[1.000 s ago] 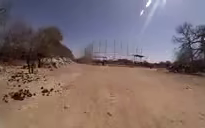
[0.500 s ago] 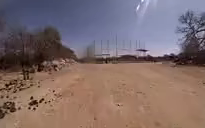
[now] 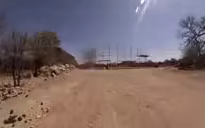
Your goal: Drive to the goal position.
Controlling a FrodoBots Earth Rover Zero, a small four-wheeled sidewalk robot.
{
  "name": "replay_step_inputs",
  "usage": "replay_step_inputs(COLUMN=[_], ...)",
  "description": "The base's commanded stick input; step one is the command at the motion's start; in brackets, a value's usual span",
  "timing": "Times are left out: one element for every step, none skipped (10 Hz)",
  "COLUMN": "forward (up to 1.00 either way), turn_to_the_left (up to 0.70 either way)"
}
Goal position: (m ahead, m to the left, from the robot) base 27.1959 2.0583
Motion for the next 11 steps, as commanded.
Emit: replay_step_inputs(forward=[1.00, 1.00, 1.00, 1.00, 1.00, 1.00, 1.00, 1.00, 1.00, 1.00, 1.00], turn_to_the_left=[0.00, 0.00, 0.00, 0.00, 0.00, 0.00, 0.00, 0.00, 0.00, 0.00, 0.00])
